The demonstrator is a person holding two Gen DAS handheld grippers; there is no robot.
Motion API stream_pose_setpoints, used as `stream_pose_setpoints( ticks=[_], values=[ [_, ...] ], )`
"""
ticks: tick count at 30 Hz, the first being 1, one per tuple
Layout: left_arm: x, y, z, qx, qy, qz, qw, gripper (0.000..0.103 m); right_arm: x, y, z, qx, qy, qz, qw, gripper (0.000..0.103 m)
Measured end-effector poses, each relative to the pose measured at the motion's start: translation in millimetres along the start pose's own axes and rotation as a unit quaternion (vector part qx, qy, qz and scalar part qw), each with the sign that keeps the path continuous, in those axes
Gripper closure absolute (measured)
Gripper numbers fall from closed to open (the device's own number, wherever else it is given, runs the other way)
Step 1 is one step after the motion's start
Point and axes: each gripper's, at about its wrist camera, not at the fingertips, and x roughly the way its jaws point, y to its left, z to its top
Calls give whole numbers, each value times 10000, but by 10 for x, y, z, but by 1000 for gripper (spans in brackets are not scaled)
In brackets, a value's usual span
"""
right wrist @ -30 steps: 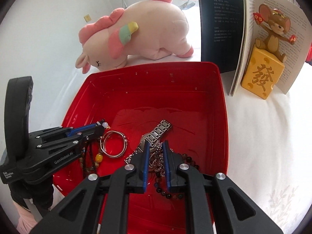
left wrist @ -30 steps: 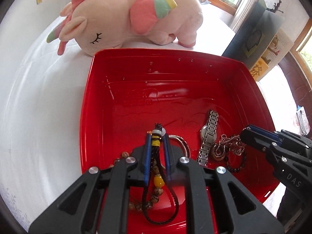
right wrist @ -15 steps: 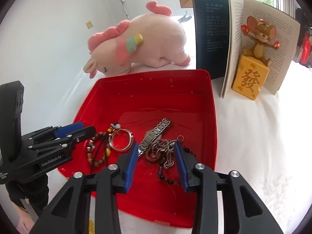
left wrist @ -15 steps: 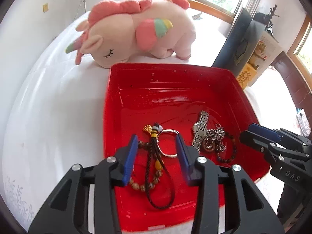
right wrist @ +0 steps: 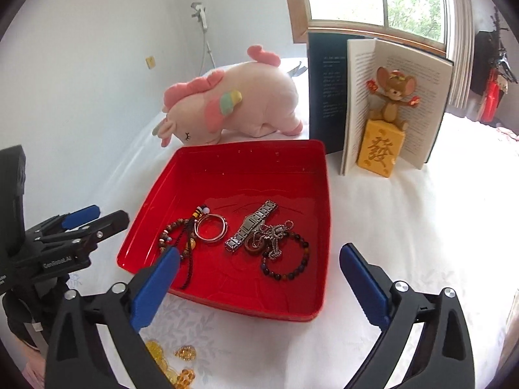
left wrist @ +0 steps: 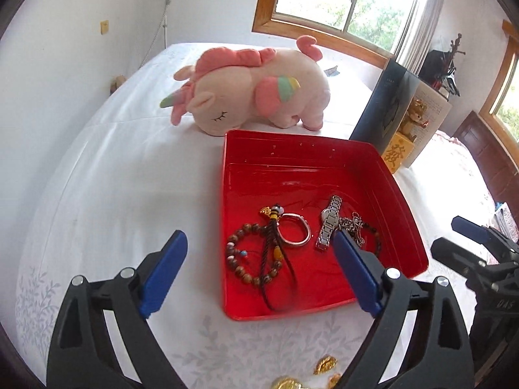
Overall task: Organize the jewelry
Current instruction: 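Open both tools, dropping the chain and tassel into the box, then move the left tool to the yellow pendant and close on it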
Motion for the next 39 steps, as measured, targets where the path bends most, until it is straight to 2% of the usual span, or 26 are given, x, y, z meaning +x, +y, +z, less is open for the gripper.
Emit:
stream_pose_setpoints(
  ticks=[11,32,36,39],
  values=[
    [-297,75,-237,25,-151,112,9998,9,-224,8,-206,83,-108,19,9999,4],
    [-581,-154,-907,331,-153,31,9993,9,-444,85,-820,85,-160,127,9998,4],
    [-589,-119,-1025,292,-18,-10,9996,9,-494,108,-974,89,-152,121,9998,4],
    [-532,-82,-1105,242,292,-190,9991,9,-517,139,-1089,59,-117,153,9998,4]
  ],
)
